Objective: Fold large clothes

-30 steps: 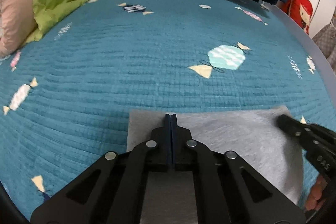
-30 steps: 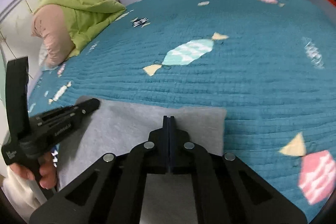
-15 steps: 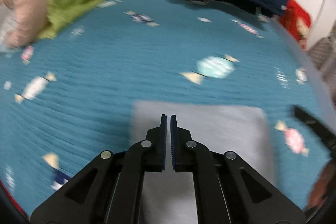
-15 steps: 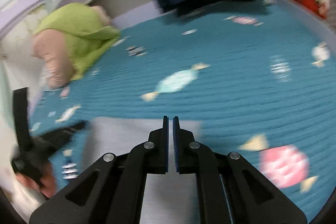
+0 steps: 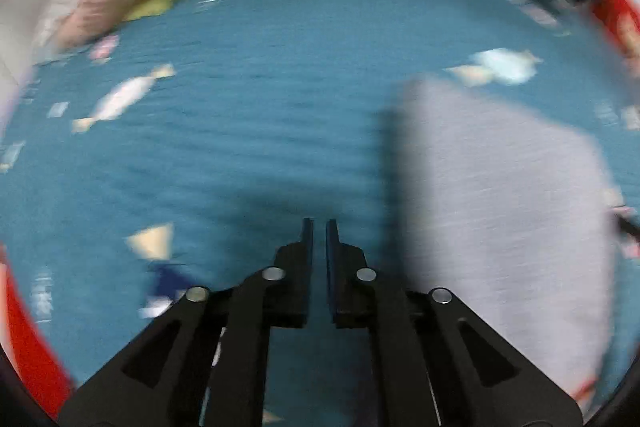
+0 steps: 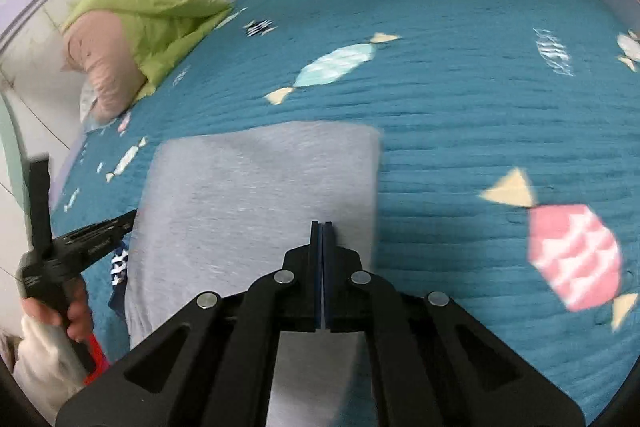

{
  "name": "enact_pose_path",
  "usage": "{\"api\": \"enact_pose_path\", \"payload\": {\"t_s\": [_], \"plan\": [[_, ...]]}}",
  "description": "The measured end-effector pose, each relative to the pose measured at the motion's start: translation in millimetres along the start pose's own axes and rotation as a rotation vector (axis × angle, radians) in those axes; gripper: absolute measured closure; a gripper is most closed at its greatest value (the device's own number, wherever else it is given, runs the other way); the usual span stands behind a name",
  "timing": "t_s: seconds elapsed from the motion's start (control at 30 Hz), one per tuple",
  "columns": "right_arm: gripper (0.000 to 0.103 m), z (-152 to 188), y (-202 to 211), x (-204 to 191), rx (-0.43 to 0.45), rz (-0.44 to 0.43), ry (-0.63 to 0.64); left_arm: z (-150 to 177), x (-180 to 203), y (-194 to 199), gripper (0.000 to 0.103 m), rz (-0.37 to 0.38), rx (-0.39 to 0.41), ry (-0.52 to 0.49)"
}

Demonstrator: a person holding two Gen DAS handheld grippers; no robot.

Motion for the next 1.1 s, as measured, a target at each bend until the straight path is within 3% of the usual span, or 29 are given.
{"api": "enact_pose_path", "payload": {"t_s": [0.03,0.1,0.17,0.27,0.37,0.4,0.47,0.57,0.6,0.7,0.8,0.87,0.93,0.97,1.0,1.1], "plan": [[0.096,-1.0,6.1,4.6,0.009,0.031,0.006,3.5,-9.0,-1.3,0.097,0.026,-0.020,0.026],[0.096,-3.7,22.1,1.0,0.033,0.009,0.021,7.4,-24.4,8.8,0.097,0.096,-0.024,0.096],[0.096,-5.1,29.9,-12.0,0.050,-0.023,0.032,5.1,-24.6,25.8,0.097,0.094,0.023,0.086],[0.096,-3.7,29.3,-57.5,0.038,-0.134,0.100,-0.3,-1.3,50.6,0.097,0.160,0.073,0.054],[0.096,5.5,17.6,-94.9,-0.002,-0.205,0.163,1.8,43.3,70.2,0.093,0.337,0.058,0.010],[0.096,11.3,8.7,-105.1,-0.021,-0.178,0.203,2.7,54.2,72.4,0.093,0.359,0.052,-0.007],[0.096,21.1,-4.8,-113.0,-0.055,-0.127,0.251,9.7,72.4,70.2,0.093,0.370,0.040,-0.053],[0.096,48.4,-24.3,-105.9,-0.180,-0.171,0.203,31.2,80.9,49.2,0.093,0.365,-0.015,-0.080],[0.103,54.2,-29.7,-98.6,-0.206,-0.127,0.216,35.0,76.4,48.5,0.091,0.369,0.005,-0.096],[0.103,61.0,-16.1,-78.9,-0.182,-0.175,0.167,40.3,54.9,43.2,0.091,0.314,-0.003,-0.099],[0.103,63.5,0.3,-54.1,-0.177,-0.217,0.060,47.5,29.9,42.6,0.101,0.366,-0.020,-0.032],[0.103,62.9,9.5,-43.8,-0.164,-0.149,0.053,49.7,25.6,49.8,0.100,0.362,-0.021,-0.020],[0.102,61.1,21.5,-38.9,-0.139,-0.052,0.055,49.9,27.6,60.0,0.100,0.303,0.001,-0.047],[0.096,59.5,29.9,-39.0,-0.120,-0.006,0.076,50.5,25.2,67.2,0.098,0.252,0.021,-0.066],[0.096,60.0,37.3,-42.4,-0.105,-0.011,0.088,49.1,28.1,72.9,0.098,0.240,0.032,-0.077],[0.096,61.1,48.8,-61.3,-0.094,-0.126,0.070,56.6,40.4,94.7,0.095,0.337,0.020,-0.101]]}}
Point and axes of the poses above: each gripper's, at about its wrist camera, not at the fingertips, and y roughly against the way its jaws point, x to its right, z to its underside, the point moved 7 cm from there along -y, roughly the way its jaws point, and after that the axes turned 9 degrees about -z, right-handed, at the moved point
